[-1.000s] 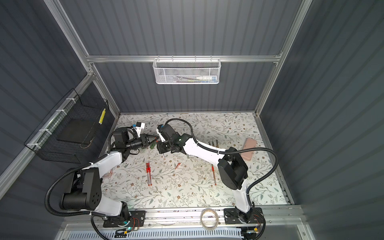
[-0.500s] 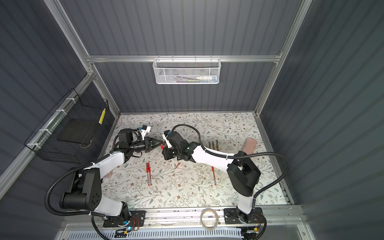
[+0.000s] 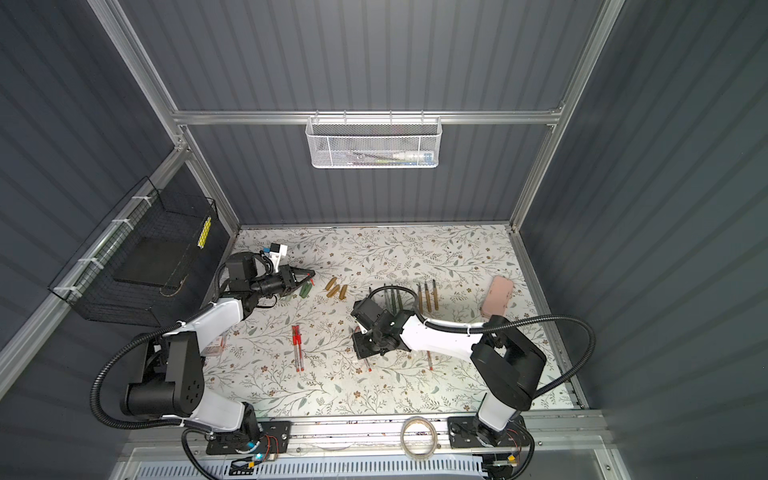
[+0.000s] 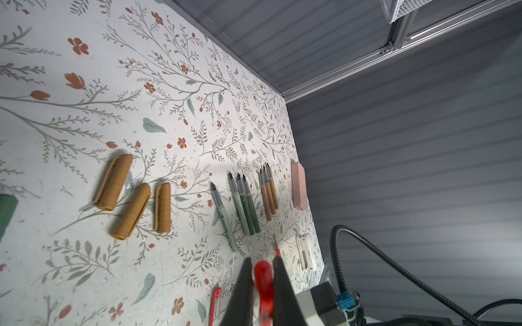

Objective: Remove pen caps from pens
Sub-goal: Place the pen cap at the center of the table.

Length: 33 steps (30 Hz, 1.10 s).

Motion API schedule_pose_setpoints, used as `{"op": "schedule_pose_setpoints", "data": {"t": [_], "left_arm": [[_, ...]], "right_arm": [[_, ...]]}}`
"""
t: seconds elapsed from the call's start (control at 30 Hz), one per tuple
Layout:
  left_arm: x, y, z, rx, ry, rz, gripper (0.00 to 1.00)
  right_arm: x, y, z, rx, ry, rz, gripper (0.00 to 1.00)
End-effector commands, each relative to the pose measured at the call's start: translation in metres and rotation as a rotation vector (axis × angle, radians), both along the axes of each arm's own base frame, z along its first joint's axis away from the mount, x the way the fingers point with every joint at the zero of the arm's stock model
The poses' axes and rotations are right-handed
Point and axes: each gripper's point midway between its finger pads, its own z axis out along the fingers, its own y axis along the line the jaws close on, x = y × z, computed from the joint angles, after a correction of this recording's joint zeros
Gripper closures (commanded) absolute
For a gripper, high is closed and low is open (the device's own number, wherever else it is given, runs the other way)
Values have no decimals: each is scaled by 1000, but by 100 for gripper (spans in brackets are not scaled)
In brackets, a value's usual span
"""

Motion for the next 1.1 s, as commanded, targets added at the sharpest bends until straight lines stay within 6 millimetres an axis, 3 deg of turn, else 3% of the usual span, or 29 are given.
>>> {"op": "schedule_pose_setpoints", "data": {"t": [0.0, 0.17, 0.33, 0.5, 0.8, 0.93, 1.07], "left_arm": [[-5, -2, -12, 48, -19, -3, 100], [-23, -25, -44, 142, 29, -66, 100], [-55, -64, -84, 236, 55, -203, 100], [-89, -91, -123, 380, 60, -343, 100], [-97, -80, -163, 493, 135, -294, 100], [-91, -84, -163, 496, 142, -290, 100], [-87, -84, -165, 502, 150, -275, 89]], "right_arm": [[6, -22, 14, -22, -61, -73, 100], [14, -62, 8, -103, -56, -192, 100], [14, -105, 0, -195, -54, -299, 100], [10, -134, -12, -261, -32, -370, 100], [8, -156, -29, -301, -15, -432, 100], [7, -164, -38, -325, 2, -443, 100], [8, -171, -44, -366, 7, -444, 99]]}}
